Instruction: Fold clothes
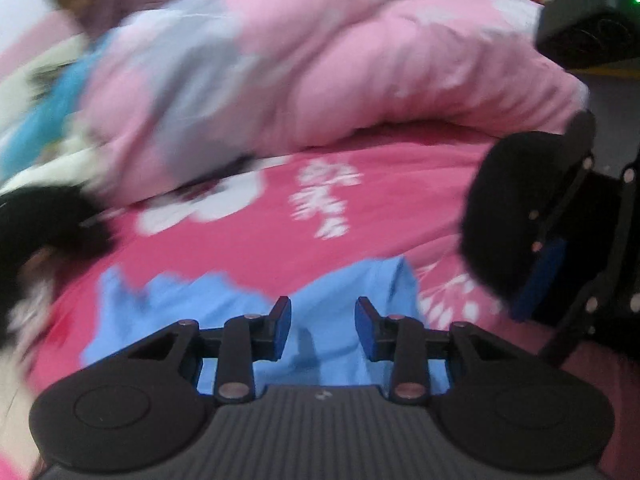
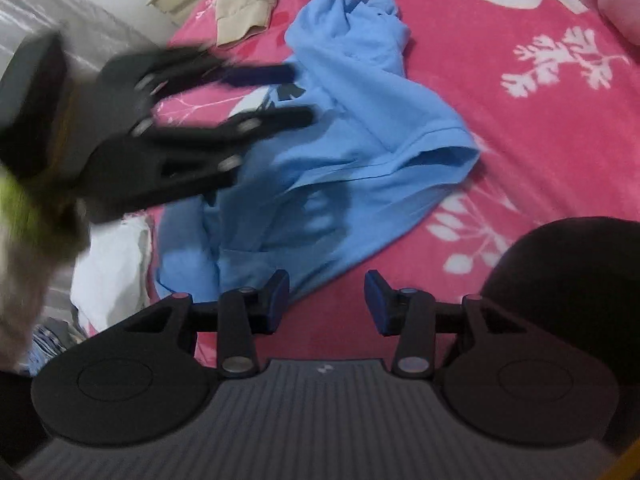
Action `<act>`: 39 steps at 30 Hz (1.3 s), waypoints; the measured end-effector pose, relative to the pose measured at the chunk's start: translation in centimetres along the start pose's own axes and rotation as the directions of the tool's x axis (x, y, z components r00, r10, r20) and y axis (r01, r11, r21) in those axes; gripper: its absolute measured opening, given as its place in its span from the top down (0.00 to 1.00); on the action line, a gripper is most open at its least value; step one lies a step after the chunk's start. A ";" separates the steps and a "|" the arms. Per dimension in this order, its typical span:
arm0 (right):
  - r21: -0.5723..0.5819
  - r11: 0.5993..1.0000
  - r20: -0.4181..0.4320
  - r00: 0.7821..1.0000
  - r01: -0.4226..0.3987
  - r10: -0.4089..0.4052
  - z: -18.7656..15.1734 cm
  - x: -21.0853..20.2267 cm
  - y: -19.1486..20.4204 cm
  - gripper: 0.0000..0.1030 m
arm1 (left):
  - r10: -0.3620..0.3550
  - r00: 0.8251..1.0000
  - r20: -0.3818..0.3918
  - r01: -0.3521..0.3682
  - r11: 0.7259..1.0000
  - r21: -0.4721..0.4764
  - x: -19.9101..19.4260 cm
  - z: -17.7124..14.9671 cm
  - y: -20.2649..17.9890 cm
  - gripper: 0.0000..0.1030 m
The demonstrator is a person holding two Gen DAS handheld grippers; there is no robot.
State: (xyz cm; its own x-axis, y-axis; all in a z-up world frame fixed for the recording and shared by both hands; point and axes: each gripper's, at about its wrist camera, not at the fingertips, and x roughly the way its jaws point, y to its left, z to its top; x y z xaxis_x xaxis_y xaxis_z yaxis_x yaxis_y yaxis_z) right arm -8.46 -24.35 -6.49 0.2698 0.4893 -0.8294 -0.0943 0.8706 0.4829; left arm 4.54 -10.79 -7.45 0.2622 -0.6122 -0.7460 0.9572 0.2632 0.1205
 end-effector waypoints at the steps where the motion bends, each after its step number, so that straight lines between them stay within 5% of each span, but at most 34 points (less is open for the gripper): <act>1: -0.005 1.000 -0.002 1.000 0.005 -0.005 0.1 -0.2 -0.3 0.58 | -0.048 0.999 -0.012 0.048 0.999 0.012 0.9 0.6 0.4 0.63; 6: -0.011 1.000 -0.019 1.000 -0.001 0.001 0.7 -0.6 -2.1 0.57 | -0.225 0.969 -0.103 0.234 0.969 0.077 4.8 2.3 2.1 0.62; 16: 0.025 0.999 -0.044 0.998 -0.037 0.038 2.1 0.1 -3.7 0.56 | -0.331 0.902 -0.277 0.369 0.924 0.097 10.6 3.6 2.9 0.59; 19: 0.015 0.999 -0.043 0.999 -0.032 0.033 2.0 0.2 -3.5 0.55 | -0.288 0.916 -0.279 0.335 0.933 0.134 10.7 3.2 2.0 0.61; 21: 0.010 1.000 -0.039 0.999 -0.025 0.025 1.9 0.1 -3.3 0.55 | -0.274 0.927 -0.257 0.307 0.947 0.097 10.1 3.2 2.3 0.90; 23: 0.006 1.000 -0.031 0.999 -0.016 0.016 1.9 0.0 -3.1 0.55 | -0.276 0.935 -0.222 0.286 0.958 0.010 9.0 3.2 3.2 0.93; 27: 0.002 1.000 0.006 1.000 -0.005 0.005 1.7 -0.7 -2.8 0.55 | -0.162 0.984 -0.073 0.150 0.978 -0.143 5.0 2.7 4.7 0.96; 30: 0.005 1.000 0.032 0.999 -0.023 0.022 1.7 -0.8 -2.4 0.55 | -0.044 0.998 0.049 0.058 0.937 -0.345 0.9 1.8 7.3 0.96; 36: -0.016 0.994 0.084 0.991 -0.106 0.107 2.9 1.1 0.2 0.54 | 0.197 0.962 0.187 -0.042 0.790 -0.612 -7.2 -0.3 11.2 0.96; 39: -0.024 0.990 0.117 0.983 -0.140 0.142 3.5 2.0 2.2 0.51 | 0.265 0.942 0.208 -0.073 0.763 -0.642 -9.5 -0.6 11.6 0.96</act>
State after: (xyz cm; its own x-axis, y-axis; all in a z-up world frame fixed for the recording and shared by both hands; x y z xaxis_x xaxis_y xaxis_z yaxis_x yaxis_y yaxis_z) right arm -4.75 -21.64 -6.12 0.3642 0.5984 -0.7136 -0.1541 0.7944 0.5876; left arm 13.03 -1.45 0.65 0.5263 -0.6615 -0.5342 0.6322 0.7245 -0.2744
